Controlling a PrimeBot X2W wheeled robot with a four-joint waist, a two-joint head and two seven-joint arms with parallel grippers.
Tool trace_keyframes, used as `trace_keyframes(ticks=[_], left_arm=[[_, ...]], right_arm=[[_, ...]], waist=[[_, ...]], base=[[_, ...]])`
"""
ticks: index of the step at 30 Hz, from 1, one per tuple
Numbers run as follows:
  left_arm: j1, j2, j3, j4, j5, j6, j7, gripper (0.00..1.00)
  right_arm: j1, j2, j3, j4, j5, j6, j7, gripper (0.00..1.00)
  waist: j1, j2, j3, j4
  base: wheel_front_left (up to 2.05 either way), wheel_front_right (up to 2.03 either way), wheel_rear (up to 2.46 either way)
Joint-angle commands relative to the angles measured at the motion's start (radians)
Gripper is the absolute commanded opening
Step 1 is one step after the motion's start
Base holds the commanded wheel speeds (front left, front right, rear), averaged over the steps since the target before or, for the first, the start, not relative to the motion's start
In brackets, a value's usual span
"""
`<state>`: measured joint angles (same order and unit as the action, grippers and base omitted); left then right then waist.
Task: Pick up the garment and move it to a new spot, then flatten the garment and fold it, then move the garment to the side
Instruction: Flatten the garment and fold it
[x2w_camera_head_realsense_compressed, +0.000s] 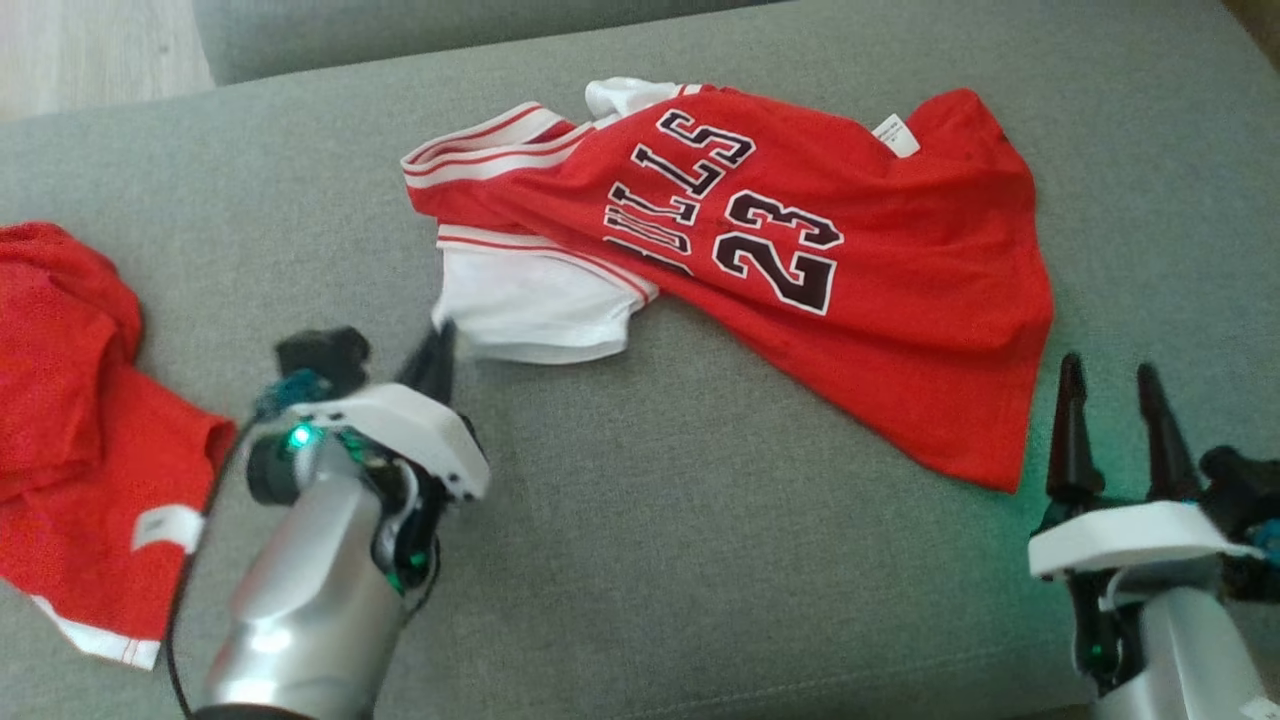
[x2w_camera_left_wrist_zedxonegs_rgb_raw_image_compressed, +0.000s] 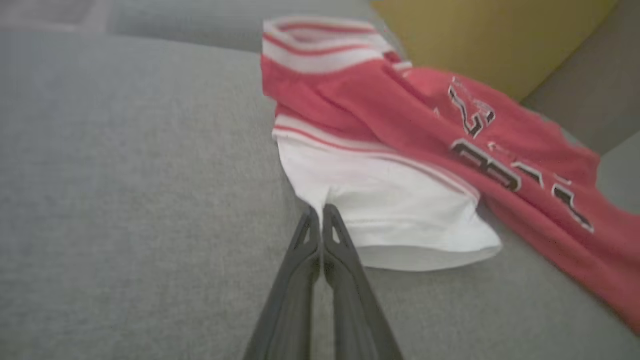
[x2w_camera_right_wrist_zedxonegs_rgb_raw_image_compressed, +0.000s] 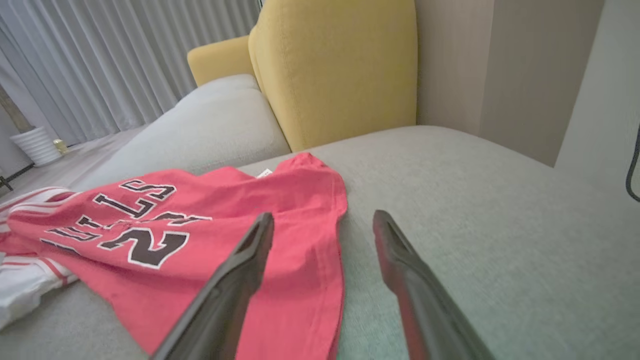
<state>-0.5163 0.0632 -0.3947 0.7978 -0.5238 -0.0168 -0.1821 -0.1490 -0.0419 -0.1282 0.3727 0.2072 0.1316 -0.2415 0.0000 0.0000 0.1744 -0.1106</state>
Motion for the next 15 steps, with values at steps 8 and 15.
trace_keyframes(ticks=[8, 15], left_arm=[[-0.013, 0.047, 0.132, -0.196, -0.001, 0.045, -0.078, 0.00], [0.046, 0.035, 0.221, -0.376, 0.059, 0.062, -0.079, 0.00]], right_arm=[[0.008, -0.008, 0.067, 0.086, 0.054, -0.001, 0.067, 1.00], [-0.011, -0.008, 0.115, 0.164, 0.113, -0.001, 0.083, 1.00]], waist=[[0.0000, 0.0000, -0.014, 0.006], [0.0000, 0.0000, -0.006, 0.018]], base=[[0.00, 0.00, 0.00], [0.00, 0.00, 0.00]])
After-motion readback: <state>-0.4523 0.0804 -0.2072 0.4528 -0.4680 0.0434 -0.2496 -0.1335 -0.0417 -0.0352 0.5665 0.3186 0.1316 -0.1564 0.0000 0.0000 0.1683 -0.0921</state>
